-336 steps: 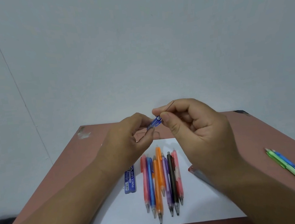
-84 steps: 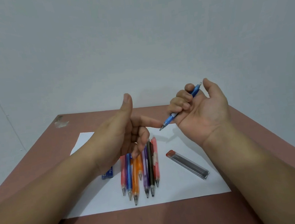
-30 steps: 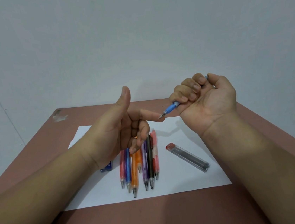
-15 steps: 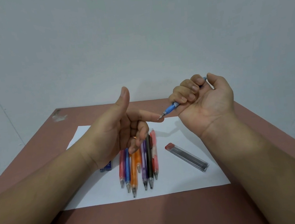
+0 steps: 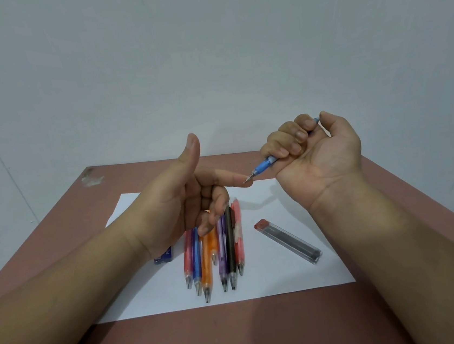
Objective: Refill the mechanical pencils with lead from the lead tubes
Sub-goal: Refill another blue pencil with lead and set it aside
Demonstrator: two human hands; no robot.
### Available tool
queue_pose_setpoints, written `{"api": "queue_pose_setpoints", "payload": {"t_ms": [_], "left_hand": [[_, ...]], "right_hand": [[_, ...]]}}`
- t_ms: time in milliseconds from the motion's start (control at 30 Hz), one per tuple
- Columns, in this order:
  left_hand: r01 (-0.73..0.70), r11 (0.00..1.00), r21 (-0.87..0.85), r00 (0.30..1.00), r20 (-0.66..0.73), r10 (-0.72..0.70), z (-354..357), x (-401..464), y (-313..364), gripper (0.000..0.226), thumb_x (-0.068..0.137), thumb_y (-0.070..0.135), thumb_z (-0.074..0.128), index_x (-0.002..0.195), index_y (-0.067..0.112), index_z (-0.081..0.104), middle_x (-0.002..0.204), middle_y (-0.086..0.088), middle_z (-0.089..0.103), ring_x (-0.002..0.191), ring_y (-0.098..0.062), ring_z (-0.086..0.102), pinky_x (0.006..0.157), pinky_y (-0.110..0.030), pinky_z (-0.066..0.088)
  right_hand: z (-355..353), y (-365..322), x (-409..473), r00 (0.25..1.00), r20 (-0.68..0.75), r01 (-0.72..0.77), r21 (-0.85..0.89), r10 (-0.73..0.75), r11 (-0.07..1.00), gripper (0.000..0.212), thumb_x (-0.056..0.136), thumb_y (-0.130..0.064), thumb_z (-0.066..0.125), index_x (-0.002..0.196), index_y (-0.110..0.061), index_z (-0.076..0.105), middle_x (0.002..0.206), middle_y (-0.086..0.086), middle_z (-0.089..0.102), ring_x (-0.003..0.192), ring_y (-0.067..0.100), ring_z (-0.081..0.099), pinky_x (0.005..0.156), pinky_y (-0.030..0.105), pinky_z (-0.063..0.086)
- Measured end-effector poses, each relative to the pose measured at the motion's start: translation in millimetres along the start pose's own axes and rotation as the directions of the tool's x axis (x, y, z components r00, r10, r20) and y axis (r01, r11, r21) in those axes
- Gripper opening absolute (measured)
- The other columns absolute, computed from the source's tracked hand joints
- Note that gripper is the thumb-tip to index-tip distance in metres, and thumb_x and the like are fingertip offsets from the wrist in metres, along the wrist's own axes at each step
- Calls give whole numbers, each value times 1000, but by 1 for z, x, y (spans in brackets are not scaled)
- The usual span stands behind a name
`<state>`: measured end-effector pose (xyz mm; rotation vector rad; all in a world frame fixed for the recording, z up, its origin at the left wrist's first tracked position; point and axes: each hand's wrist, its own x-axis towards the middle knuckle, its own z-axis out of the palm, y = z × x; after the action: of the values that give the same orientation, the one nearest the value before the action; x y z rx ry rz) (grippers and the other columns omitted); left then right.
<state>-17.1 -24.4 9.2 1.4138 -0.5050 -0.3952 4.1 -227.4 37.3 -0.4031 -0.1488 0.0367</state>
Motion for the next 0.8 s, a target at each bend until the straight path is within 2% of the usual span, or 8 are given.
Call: {"api": "queue_pose_setpoints", "payload": {"t_ms": [300, 467, 800], "left_hand": [[-9, 1000, -4, 1000, 3, 9, 0, 0, 0, 91, 87, 75, 26, 112, 3, 75, 67, -12, 53, 54, -27, 41, 47, -27, 42], [-6, 1000, 6, 1000, 0, 6, 1, -1, 1, 90, 86, 74, 26, 110, 4, 76, 68, -12, 53, 51, -26, 42, 48, -29, 40], [-15, 1000, 18, 1000, 2, 15, 1, -2, 1, 88, 86, 75, 27, 109, 6, 77, 67, -11, 54, 56, -27, 38, 47, -26, 42]], "right_hand": [[0, -1, -1, 1000, 7, 3, 6, -3, 1000, 34, 96, -29, 31, 65, -17, 37, 61, -2, 29, 48, 15, 23, 49, 25, 28], [0, -1, -1, 1000, 9, 2, 14, -3, 1000, 35, 95, -32, 33, 64, -17, 37, 60, -3, 29, 47, 15, 23, 49, 26, 28], [0, -1, 0, 1000, 11, 10, 24, -10, 1000, 35, 95, -33, 34, 65, -16, 38, 61, -2, 29, 47, 15, 23, 49, 26, 27]]}}
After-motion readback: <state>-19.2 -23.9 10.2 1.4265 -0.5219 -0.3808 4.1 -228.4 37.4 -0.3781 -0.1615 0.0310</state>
